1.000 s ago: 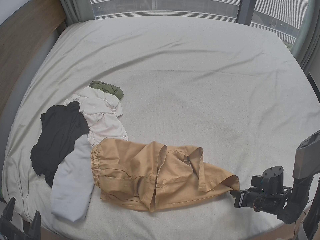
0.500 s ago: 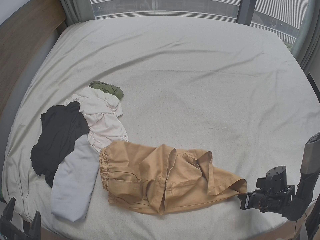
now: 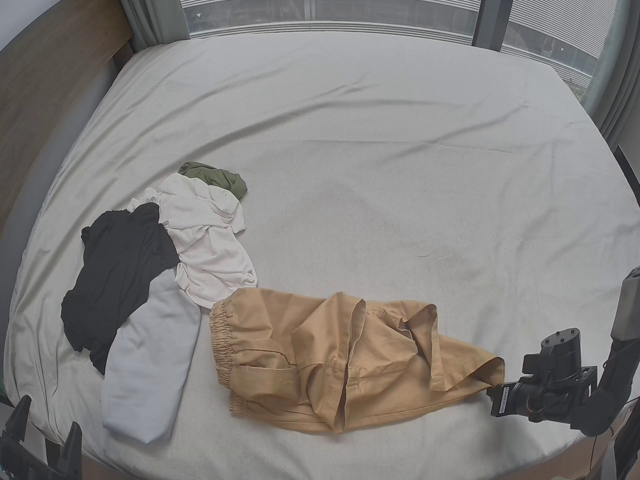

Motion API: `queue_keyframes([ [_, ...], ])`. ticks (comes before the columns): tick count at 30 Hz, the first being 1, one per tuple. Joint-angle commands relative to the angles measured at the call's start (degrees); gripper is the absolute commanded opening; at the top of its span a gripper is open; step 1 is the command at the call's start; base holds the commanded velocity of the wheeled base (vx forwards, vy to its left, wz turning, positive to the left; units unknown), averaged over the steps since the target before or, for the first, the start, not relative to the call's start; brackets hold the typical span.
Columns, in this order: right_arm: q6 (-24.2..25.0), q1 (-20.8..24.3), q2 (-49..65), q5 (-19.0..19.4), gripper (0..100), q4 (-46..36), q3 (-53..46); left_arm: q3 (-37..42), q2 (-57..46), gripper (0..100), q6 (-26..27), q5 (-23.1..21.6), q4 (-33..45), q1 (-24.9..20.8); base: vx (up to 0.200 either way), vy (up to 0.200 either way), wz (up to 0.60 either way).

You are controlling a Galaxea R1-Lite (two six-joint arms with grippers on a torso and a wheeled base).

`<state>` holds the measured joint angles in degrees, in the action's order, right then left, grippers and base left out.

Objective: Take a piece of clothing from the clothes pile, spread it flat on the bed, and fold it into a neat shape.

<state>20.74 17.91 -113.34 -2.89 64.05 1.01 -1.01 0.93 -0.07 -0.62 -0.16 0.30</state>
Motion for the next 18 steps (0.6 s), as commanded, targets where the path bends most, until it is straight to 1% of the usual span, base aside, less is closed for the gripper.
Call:
queue_keyframes([
  [1, 0.0, -0.5, 1.6, 0.1, 0, -2.0, -1.0, 1.0, -0.8, 100, 0.0, 0.0, 0.0, 0.0, 0.000, 0.000, 0.00],
  [2, 0.0, -0.6, 2.4, 0.1, 0, -3.7, -1.0, 1.0, -0.8, 100, 0.0, 0.0, 0.0, 0.0, 0.000, 0.000, 0.00],
  [12, -0.3, -2.9, 3.6, 0.6, 0, -7.8, -1.0, 1.0, -0.8, 100, 0.0, 0.0, 0.0, 0.0, 0.000, 0.000, 0.00],
  [18, -0.3, -3.6, 3.6, 0.9, 0, -8.5, -1.0, 1.0, -0.8, 100, 0.0, 0.0, 0.0, 0.0, 0.000, 0.000, 0.00],
])
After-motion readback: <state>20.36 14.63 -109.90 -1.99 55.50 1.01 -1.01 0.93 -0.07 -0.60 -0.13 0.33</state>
